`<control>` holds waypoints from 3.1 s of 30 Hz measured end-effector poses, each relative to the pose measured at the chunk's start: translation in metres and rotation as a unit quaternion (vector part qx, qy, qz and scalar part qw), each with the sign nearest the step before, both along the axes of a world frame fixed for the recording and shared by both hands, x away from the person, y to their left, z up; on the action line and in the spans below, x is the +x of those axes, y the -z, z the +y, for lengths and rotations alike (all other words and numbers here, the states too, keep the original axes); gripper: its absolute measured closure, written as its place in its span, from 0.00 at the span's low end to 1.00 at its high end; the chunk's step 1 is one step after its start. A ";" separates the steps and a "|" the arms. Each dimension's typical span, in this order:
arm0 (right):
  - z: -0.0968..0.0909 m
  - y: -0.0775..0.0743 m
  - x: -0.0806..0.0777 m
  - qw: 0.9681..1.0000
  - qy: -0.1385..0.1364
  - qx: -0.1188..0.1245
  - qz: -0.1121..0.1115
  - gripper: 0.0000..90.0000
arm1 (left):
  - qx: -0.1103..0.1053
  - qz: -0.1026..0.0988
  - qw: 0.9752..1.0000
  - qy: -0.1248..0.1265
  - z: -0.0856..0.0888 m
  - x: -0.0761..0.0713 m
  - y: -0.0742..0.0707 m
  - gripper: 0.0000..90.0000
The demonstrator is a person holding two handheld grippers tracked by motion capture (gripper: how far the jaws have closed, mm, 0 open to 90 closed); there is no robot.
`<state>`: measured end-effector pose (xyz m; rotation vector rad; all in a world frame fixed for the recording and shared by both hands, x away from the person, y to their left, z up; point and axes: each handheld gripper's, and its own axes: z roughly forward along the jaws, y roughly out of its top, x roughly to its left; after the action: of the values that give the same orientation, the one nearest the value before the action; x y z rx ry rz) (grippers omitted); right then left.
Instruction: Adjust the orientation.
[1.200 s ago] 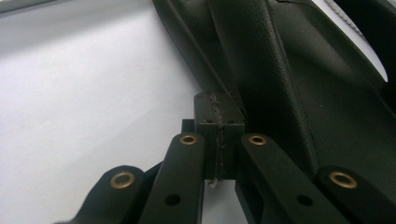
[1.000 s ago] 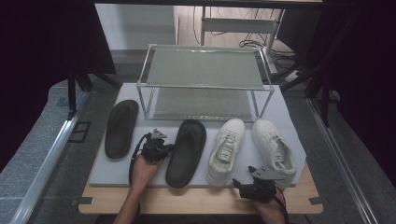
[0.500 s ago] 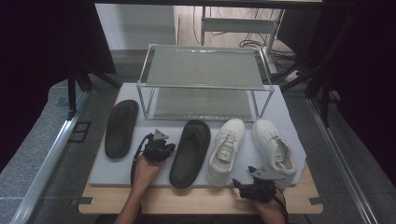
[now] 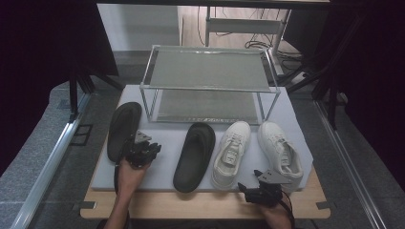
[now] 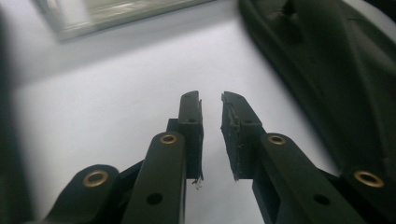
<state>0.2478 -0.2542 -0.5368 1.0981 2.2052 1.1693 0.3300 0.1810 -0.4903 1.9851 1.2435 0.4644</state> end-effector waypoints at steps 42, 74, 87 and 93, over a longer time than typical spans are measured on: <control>0.000 0.000 0.000 1.000 -0.001 0.001 -0.001 0.20 | 0.026 0.004 0.992 -0.120 0.071 0.055 -0.002 0.79; 0.000 0.000 0.000 1.000 -0.001 0.001 -0.001 0.19 | 0.036 0.017 0.989 -0.145 0.085 0.046 -0.007 0.93; 0.000 0.000 0.000 1.000 0.000 0.000 0.000 0.20 | 0.034 -0.003 0.991 -0.126 0.089 0.013 -0.020 0.93; 0.000 0.000 0.000 1.000 0.000 0.001 0.000 0.19 | 0.036 -0.010 0.993 -0.117 0.089 -0.005 -0.023 0.93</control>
<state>0.2478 -0.2542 -0.5369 1.0975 2.2049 1.1710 0.3251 0.2701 -0.4670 1.8969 1.4728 0.6487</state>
